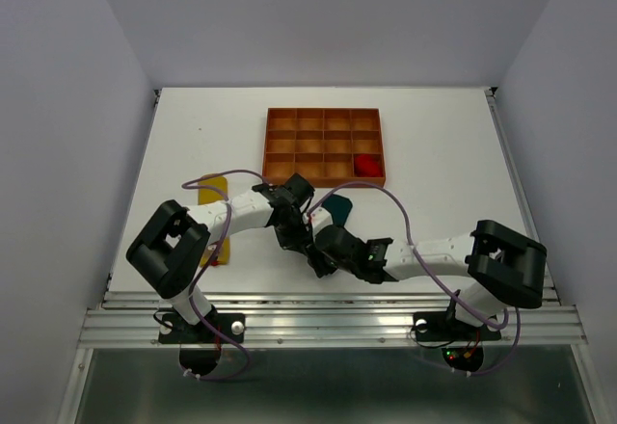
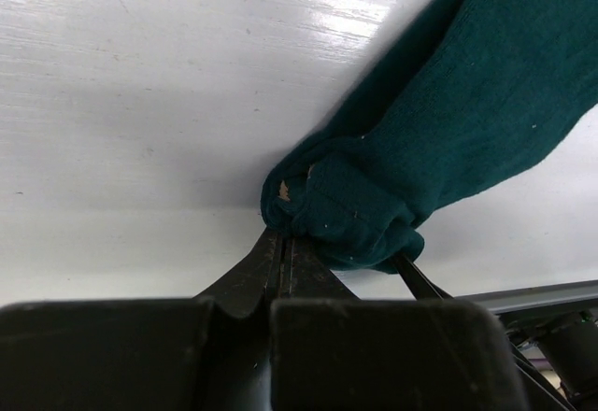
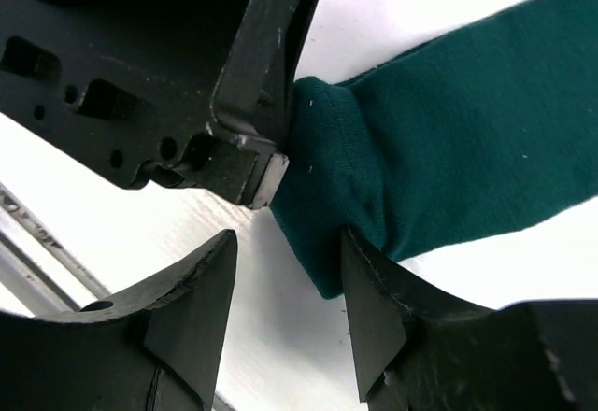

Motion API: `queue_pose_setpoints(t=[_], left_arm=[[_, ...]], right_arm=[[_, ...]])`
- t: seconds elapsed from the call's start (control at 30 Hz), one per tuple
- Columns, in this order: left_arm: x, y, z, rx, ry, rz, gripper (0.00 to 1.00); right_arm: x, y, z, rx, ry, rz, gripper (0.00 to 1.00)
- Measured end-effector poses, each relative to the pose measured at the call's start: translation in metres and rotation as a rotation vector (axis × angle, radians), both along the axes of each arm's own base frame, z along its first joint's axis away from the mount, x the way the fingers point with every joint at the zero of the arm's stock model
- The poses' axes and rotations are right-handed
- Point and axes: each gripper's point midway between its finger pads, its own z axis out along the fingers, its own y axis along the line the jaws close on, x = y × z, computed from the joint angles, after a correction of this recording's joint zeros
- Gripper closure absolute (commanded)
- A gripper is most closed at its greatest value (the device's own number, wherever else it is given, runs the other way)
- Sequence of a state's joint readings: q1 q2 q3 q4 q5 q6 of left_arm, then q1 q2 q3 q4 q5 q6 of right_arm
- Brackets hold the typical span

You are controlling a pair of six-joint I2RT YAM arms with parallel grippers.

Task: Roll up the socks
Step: Roll the sock at the center of the board.

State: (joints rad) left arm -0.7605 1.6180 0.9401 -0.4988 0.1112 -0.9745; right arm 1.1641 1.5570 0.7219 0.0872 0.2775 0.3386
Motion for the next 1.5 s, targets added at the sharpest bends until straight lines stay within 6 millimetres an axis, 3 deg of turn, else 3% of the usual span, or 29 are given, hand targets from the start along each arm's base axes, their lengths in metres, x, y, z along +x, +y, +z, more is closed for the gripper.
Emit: queue_pose_setpoints(t=[0.33,0.47,0.57,0.67,0.97,1.2,1.5], left_arm=[[0.001,-0.002,0.002,-0.008,-0.001,-0.002,1.00],[0.000,-0.002,0.002,-0.009,0.000,-0.006,1.00],[0.000,-0.001,0.002,-0.008,0.002,-0.010,1.00],[0.000,-0.001,0.002,-0.009,0.002,-0.014,1.00],[0.000,-0.001,0.001,-0.009,0.002,-0.028,1.00],[0.002,0.000,0.008,-0.024,-0.016,-0.021,0.67],[0.001,0.004,0.036,-0.095,-0.098,-0.007,0.61]], right_arm=[[0.008,-0.015,-0.004,-0.082,-0.048,-0.034,0.47],[0.008,-0.024,-0.016,-0.144,-0.045,-0.034,0.50],[0.010,-0.022,-0.017,-0.147,-0.052,-0.032,0.52],[0.010,-0.019,-0.017,-0.144,-0.058,-0.023,0.61],[0.008,-0.014,-0.017,-0.142,-0.062,-0.007,0.74],[0.000,-0.007,-0.018,-0.107,-0.004,-0.005,0.84],[-0.017,0.006,-0.017,0.032,0.193,-0.021,0.86]])
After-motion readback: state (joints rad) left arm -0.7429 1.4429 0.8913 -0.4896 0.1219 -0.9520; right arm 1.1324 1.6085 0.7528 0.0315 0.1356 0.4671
